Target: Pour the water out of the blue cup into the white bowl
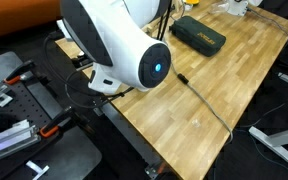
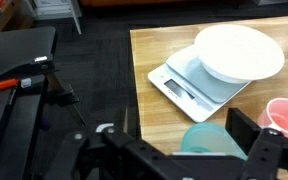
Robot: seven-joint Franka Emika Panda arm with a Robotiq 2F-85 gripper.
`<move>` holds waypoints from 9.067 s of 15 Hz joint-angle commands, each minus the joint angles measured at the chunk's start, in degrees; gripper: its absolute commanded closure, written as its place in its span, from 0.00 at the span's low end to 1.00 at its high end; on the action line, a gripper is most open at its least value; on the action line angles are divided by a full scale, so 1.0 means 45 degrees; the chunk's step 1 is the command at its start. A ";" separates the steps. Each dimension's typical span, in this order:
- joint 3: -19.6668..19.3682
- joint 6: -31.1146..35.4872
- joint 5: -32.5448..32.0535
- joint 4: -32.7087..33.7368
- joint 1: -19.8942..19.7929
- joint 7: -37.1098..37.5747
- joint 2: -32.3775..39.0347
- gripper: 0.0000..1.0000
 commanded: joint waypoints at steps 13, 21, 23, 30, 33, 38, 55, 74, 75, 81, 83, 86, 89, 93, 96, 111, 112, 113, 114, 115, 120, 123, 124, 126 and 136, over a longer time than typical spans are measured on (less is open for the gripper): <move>0.0176 0.0050 0.1125 0.1513 -0.0008 0.0406 0.1488 0.00; 0.0007 0.0223 0.1245 0.2438 -0.0034 0.0807 0.3153 0.00; -0.0061 0.0172 0.1225 0.2459 -0.0063 0.0787 0.3381 0.00; 0.0201 0.0152 0.1383 0.2996 0.0104 0.1159 0.3806 0.00; 0.0438 0.0143 0.1446 0.3544 0.0219 0.1549 0.4231 0.00; 0.0603 0.0094 0.1428 0.4317 0.0363 0.2070 0.4972 0.00; 0.0697 -0.0219 0.1423 0.4786 0.0294 0.2366 0.5583 0.00; 0.0241 0.0559 0.0547 0.3126 0.1308 0.2187 0.4070 0.52; 0.0183 0.0699 0.0294 0.2932 0.1500 0.2281 0.3857 0.52; 0.0195 0.3034 -0.1623 0.2011 0.3252 0.4325 0.2195 0.52; 0.0396 0.3681 -0.2137 0.2120 0.3664 0.5381 0.1854 0.52; 0.0746 0.4332 -0.2758 0.2374 0.3985 0.6794 0.1538 0.52; 0.1100 0.4303 -0.2834 0.2501 0.3703 0.7416 0.1191 0.52; 0.1349 0.4378 -0.2824 0.2629 0.3564 0.7264 0.1566 0.27; 0.1368 0.4382 -0.2821 0.2630 0.3556 0.7262 0.1598 0.27; 0.1812 0.5383 -0.6355 0.5040 0.5078 1.2056 0.2085 0.52; 0.1764 0.5388 -0.7139 0.5265 0.5273 1.2855 0.2172 0.52; 0.1769 0.5333 -0.7865 0.5454 0.5381 1.3537 0.2247 0.52; 0.1775 0.5226 -0.8650 0.5708 0.5499 1.4283 0.2370 0.52; 0.1694 0.5108 -0.9435 0.5909 0.5691 1.5002 0.2440 0.52; 0.1591 0.4556 -1.2775 0.6888 0.6386 1.7837 0.2680 0.52; 0.1877 0.4030 -1.3670 0.7410 0.6359 1.8261 0.2802 0.52; 0.1947 0.3893 -1.3854 0.7480 0.6350 1.8281 0.2814 0.52; 0.2099 0.3695 -1.4085 0.7472 0.6308 1.8214 0.2759 0.52; 0.2609 0.2925 -1.4769 0.7325 0.6802 1.8569 0.2761 0.52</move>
